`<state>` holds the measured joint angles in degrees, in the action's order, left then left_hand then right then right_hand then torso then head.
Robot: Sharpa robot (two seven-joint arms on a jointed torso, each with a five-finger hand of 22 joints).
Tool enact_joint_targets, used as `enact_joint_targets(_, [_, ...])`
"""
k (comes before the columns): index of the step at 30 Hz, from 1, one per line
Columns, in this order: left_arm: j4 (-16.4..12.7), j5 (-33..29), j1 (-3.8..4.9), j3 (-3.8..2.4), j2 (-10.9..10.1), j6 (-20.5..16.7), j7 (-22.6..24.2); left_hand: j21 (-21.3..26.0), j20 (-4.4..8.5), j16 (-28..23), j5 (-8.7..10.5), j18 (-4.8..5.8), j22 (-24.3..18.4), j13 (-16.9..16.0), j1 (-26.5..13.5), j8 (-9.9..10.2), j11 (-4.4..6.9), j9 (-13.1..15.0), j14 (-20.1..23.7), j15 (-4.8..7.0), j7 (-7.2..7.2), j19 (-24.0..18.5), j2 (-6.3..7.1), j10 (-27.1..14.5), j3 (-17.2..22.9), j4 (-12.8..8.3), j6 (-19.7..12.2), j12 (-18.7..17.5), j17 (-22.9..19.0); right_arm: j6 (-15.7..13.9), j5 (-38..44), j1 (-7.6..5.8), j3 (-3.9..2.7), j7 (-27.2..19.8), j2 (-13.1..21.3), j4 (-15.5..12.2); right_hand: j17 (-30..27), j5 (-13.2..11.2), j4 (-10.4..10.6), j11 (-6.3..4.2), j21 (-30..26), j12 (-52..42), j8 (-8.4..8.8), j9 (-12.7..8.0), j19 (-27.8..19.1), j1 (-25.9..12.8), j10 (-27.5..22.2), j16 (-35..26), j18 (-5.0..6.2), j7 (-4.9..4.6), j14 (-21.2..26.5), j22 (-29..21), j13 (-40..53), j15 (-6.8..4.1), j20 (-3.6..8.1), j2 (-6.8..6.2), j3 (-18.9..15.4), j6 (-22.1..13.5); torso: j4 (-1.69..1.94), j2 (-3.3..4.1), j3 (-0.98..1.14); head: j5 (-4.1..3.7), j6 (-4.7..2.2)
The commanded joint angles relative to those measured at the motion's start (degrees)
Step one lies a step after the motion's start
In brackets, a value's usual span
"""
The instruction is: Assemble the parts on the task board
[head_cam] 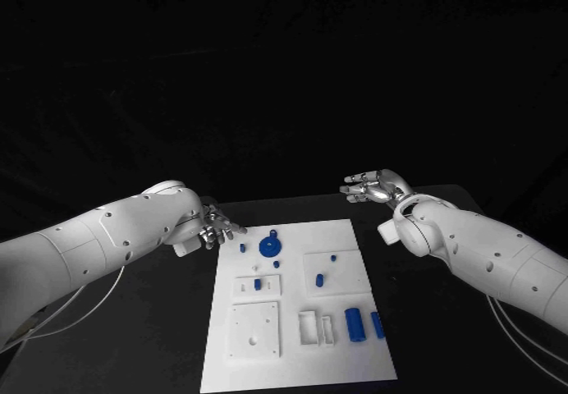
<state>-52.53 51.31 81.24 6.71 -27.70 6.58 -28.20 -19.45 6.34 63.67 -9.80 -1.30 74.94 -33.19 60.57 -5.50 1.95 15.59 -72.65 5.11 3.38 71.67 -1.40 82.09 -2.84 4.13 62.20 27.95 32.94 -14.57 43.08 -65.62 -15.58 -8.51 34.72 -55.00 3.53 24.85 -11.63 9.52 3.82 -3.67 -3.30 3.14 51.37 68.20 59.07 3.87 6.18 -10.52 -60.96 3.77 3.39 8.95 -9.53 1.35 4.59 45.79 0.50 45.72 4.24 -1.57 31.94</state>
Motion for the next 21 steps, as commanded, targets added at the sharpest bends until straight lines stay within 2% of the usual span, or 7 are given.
enact_joint_targets(1, [2.0, 1.0, -0.52, 0.01, 1.1, 2.8, 1.6, 0.1, -0.35, 0.2, -0.25, -0.13, 1.1, -0.1, -0.3, -0.2, 0.02, -0.2, 0.4, -0.22, 0.09, 0.0, -0.24, -0.5, -0.1, 0.3, -0.5, 0.3, -0.1, -0.2, -0.1, 0.01, -0.04, -0.7, 0.2, -0.5, -0.1, 0.4, 0.0, -0.16, 0.1, 0.2, 0.24, -0.1, -0.1, 0.1, -0.1, -0.3, -0.89, 0.11, 0.2, -0.1, -0.1, 0.03, 0.03, 0.26, -0.3, 0.0, -0.28, 0.47, 0.05, 0.14, -0.2])
enact_joint_targets(8, [5.3, 1.5, -1.41, 0.03, 2.7, 4.1, 2.3, 0.1, -0.35, 0.5, -0.5, -0.04, 1.1, -0.1, -0.7, -1.5, 0.03, 0.4, 0.8, -0.24, -0.04, -0.3, -0.16, -1.0, -0.4, -0.1, -0.7, 0.7, -0.1, -0.5, -0.1, -0.03, -0.04, -0.6, 0.8, -1.7, -0.1, 0.4, 0.0, -0.16, 0.1, 0.2, 0.24, -0.1, -0.2, 0.1, -0.1, -0.3, -0.89, 0.11, 0.2, -0.1, -0.1, 0.01, 0.02, 0.24, -0.3, 0.1, -0.5, 0.99, 0.05, 0.19, -0.22])
enact_joint_targets(11, [6.3, 1.6, -1.72, 0.05, 3.2, 4.6, 2.8, 0.3, -0.45, 0.6, -0.18, -0.01, 1.1, -0.2, -1.2, -6.3, -0.04, 2.9, 1.3, -0.35, -0.13, -0.5, 3.07, -1.5, 1.8, 1.9, -3.6, 0.9, -0.2, -0.5, 0.0, -0.05, -0.04, -0.5, 1.0, -2.1, -0.1, 0.4, 0.0, -0.16, 0.1, 0.2, 0.24, -0.1, -0.2, 0.2, -0.1, -0.3, -0.89, 0.11, 0.2, -0.1, -0.1, 0.01, 0.02, 0.23, -0.3, 0.1, -0.52, 1.22, -0.01, 0.2, -0.31])
enact_joint_targets(14, [6.9, 1.6, -1.96, 0.08, 3.5, 5.1, 3.3, 0.3, -0.51, 1.0, 0.01, 0.0, 1.1, -0.3, -1.2, -9.1, -0.05, 4.3, 1.6, -0.34, -0.28, -0.7, 4.99, -1.9, 3.6, 3.8, -4.8, 1.4, -0.2, -0.6, 0.0, -0.08, -0.04, -0.5, 1.1, -2.3, -0.1, 0.4, 0.0, -0.16, 0.1, 0.2, 0.24, -0.1, -0.2, 0.2, -0.1, -0.3, -0.89, 0.11, 0.2, -0.1, -0.1, 0.01, 0.02, 0.23, -0.3, 0.1, -0.54, 1.36, -0.05, 0.16, -0.39])
enact_joint_targets(17, [7.5, 1.3, -2.29, 0.13, 3.9, 5.4, 3.9, -0.1, -0.47, 1.7, 0.02, 0.02, 1.2, -0.5, -1.3, -11.6, 0.05, 5.8, 1.8, -0.34, -0.4, -0.8, 5.2, -2.2, 3.8, 4.6, -5.7, 2.2, -0.3, -0.7, 0.0, -0.1, -0.04, -0.5, 1.2, -2.6, -0.1, 0.4, 0.0, -0.16, 0.1, 0.2, 0.24, -0.1, -0.2, 0.2, -0.1, -0.3, -0.89, 0.11, 0.2, -0.1, -0.1, 0.01, 0.02, 0.23, -0.3, 0.1, -0.56, 1.41, -0.07, 0.15, -0.31])
enact_joint_targets(19, [7.9, 1.0, -2.56, 0.15, 4.2, 5.6, 4.3, -0.3, -0.52, 2.3, -0.1, 0.04, 1.2, -0.9, -1.5, -14.3, 0.03, 9.6, 2.3, -0.31, -0.6, -1.1, 5.13, -2.9, 3.9, 4.9, -7.3, 3.1, -0.4, -0.7, 0.0, -0.11, -0.04, -0.5, 1.2, -2.7, -0.1, 0.4, 0.0, -0.17, 0.1, 0.2, 0.23, -0.1, -0.3, 0.3, -0.1, -0.3, -0.89, 0.13, 0.2, -0.1, -0.1, -0.01, 0.02, 0.21, -0.3, 0.2, -0.59, 1.35, -0.07, 0.16, -0.24])
enact_joint_targets(21, [8.2, 0.7, -2.76, 0.17, 4.4, 5.7, 4.5, -0.6, -0.59, 3.3, -0.11, 0.06, 1.0, -1.6, -1.7, -18.6, 0.2, 14.0, 2.9, -0.33, -0.86, -1.5, 5.24, -4.4, 3.8, 5.1, -9.5, 5.0, -0.4, -0.8, 0.0, -0.12, -0.04, -0.5, 1.2, -2.8, -0.1, 0.4, 0.0, -0.17, 0.1, 0.2, 0.23, -0.1, -0.3, 0.3, -0.1, -0.3, -0.89, 0.13, 0.2, -0.1, -0.1, -0.01, 0.02, 0.21, -0.3, 0.2, -0.61, 1.35, -0.09, 0.12, -0.18])
